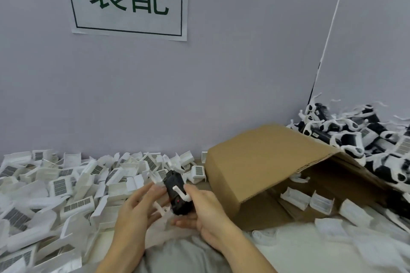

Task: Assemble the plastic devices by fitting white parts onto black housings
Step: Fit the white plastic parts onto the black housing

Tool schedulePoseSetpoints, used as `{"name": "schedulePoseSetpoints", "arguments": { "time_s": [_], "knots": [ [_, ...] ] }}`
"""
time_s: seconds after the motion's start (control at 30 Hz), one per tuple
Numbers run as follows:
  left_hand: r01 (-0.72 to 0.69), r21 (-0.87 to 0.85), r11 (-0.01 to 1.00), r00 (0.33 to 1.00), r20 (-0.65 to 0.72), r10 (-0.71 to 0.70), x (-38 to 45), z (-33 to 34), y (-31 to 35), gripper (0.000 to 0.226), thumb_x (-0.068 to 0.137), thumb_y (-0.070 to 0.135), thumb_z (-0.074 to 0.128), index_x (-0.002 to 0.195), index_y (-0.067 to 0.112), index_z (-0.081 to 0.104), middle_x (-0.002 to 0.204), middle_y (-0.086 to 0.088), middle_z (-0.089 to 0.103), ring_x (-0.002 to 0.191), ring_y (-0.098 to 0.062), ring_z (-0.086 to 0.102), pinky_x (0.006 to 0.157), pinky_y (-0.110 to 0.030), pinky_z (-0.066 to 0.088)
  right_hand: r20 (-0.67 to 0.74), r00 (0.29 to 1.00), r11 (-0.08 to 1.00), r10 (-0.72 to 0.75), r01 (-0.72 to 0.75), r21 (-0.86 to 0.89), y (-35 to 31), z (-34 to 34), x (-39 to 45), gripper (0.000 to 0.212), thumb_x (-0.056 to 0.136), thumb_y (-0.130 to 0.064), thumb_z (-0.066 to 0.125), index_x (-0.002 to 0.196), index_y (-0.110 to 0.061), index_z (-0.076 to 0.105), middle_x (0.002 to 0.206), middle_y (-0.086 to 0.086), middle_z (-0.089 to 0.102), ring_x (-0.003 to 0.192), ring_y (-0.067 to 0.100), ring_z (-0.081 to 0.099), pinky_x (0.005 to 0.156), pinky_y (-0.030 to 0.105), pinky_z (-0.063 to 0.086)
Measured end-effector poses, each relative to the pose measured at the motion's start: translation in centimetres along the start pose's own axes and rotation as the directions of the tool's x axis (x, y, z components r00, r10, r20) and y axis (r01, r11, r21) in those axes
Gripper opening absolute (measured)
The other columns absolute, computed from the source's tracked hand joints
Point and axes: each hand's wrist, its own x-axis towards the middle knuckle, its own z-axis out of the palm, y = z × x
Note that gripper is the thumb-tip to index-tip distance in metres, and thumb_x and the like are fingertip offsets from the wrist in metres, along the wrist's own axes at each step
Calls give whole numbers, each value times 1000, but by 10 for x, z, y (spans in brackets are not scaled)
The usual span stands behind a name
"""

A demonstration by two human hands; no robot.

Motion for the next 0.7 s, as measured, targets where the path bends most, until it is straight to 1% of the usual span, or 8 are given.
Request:
{"name": "schedulePoseSetpoints", "arguments": {
  "time_s": [0.13, 0.27, 0.33, 0.43, 0.5, 0.57, 0.6, 0.7],
  "knots": [
    [-4, 16, 1000, 1000, -30, 5, 1, 1, -1, 23, 102, 22, 54, 100, 6, 71, 74, -9, 76, 59, -23, 69, 63, -38, 50, -41, 998, 997, 50, -52, -59, -20, -9, -7, 38, 101, -33, 49, 115, 1, 59, 82, 21, 71, 51, 26, 65, 44, 27, 52],
    [40, 46, 998, 998, 38, -41, -4, 0, 7, 29, 104, 20, 47, 102, -1, 67, 72, -15, 74, 65, -33, 59, 61, -36, 41, 18, 1000, 997, 4, -5, 73, -61, -16, -22, 30, 102, -27, 47, 94, -3, 63, 68, 14, 71, 49, 23, 65, 41, 24, 50],
    [39, 53, 998, 996, 76, -43, -7, 2, 11, 30, 105, 19, 45, 100, -1, 67, 71, -17, 73, 66, -33, 57, 61, -37, 40, -6, 995, 979, -98, 98, 180, -104, -30, -29, 25, 100, -20, 48, 90, -1, 61, 71, 16, 70, 51, 24, 66, 41, 23, 50],
    [19, 64, 998, 995, 97, -25, -9, 6, 12, 30, 105, 18, 46, 98, -2, 67, 79, -27, 71, 67, -34, 57, 62, -37, 39, -215, 928, 854, -305, 366, 370, -193, -69, -34, 25, 98, -9, 42, 113, 5, 55, 90, 21, 62, 55, 27, 65, 43, 24, 51],
    [-16, 77, 997, 997, 83, 9, -9, 7, 11, 30, 105, 15, 46, 95, -4, 66, 82, -31, 69, 67, -34, 57, 62, -36, 38, -392, 829, 666, -398, 555, 498, -247, -102, -35, 41, 101, -14, 39, 138, 3, 46, 105, 21, 56, 86, 35, 69, 67, 30, 56],
    [-52, 82, 995, 998, 48, 48, -7, 8, 11, 29, 105, 11, 44, 93, -5, 66, 80, -30, 67, 65, -35, 57, 61, -36, 39, -481, 769, 630, -421, 629, 455, -271, -131, -37, 47, 103, -28, 43, 146, -11, 44, 125, 12, 53, 123, 36, 56, 99, 43, 48],
    [-64, 86, 994, 998, 29, 62, -6, 9, 12, 28, 105, 8, 44, 92, -5, 65, 79, -30, 67, 64, -35, 57, 60, -36, 40, -492, 752, 676, -439, 637, 371, -268, -138, -37, 42, 103, -33, 44, 142, -17, 51, 129, 7, 56, 125, 32, 54, 103, 44, 45],
    [-71, 115, 991, 997, -5, 72, -3, 9, 10, 28, 104, 4, 45, 89, -7, 66, 69, -29, 67, 60, -36, 58, 58, -36, 42, -497, 707, 785, -504, 614, 77, -216, -134, -26, 23, 104, -21, 40, 109, -20, 63, 104, 2, 64, 87, 19, 60, 73, 31, 45]
  ]
}}
